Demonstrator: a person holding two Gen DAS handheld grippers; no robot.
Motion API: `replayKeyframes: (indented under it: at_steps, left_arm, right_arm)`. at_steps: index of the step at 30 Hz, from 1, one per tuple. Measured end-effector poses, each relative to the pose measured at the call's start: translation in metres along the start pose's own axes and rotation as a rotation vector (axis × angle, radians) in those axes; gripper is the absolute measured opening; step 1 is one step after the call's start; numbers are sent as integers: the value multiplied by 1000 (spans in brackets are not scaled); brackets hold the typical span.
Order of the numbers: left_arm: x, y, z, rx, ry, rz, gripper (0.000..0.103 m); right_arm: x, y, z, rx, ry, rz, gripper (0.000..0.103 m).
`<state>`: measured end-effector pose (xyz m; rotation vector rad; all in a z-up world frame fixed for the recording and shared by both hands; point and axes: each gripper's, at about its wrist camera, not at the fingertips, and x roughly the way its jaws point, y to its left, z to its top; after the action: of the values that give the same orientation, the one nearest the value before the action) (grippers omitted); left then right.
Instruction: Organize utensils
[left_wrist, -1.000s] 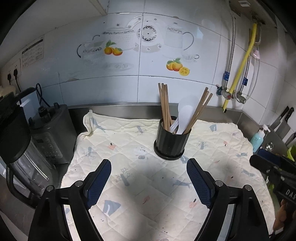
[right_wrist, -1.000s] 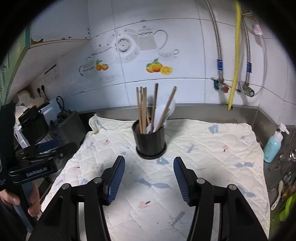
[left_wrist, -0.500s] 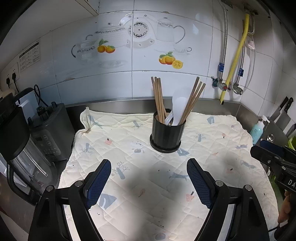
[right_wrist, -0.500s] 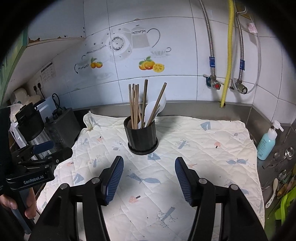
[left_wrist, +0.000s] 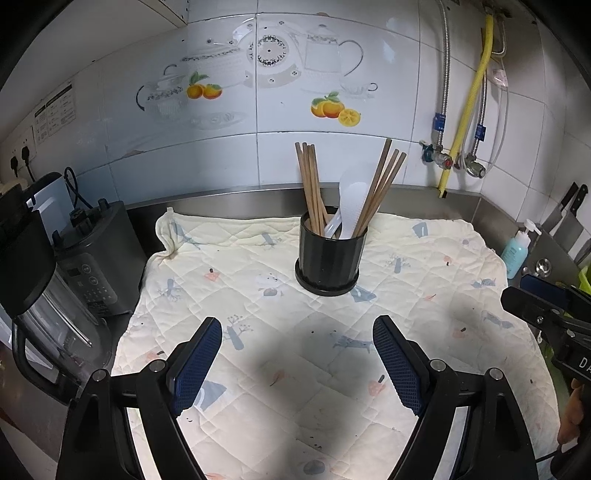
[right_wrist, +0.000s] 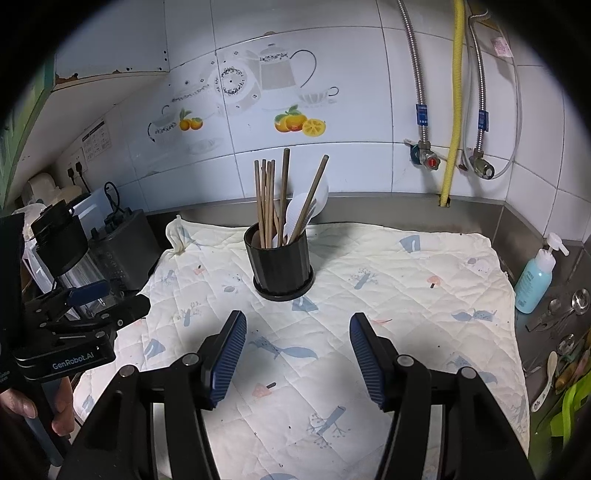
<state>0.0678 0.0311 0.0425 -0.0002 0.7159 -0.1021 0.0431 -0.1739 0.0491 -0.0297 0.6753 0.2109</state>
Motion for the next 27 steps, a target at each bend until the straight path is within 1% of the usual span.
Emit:
replayKeyframes:
  at_steps: [9, 27]
  left_arm:
    - [-1, 1, 0, 7, -15, 6, 90]
    - [0, 3, 0, 4, -6, 4, 90]
  right_arm:
    - [1, 0, -2, -10, 1, 2, 64]
    - [0, 1, -4, -15, 2, 10, 64]
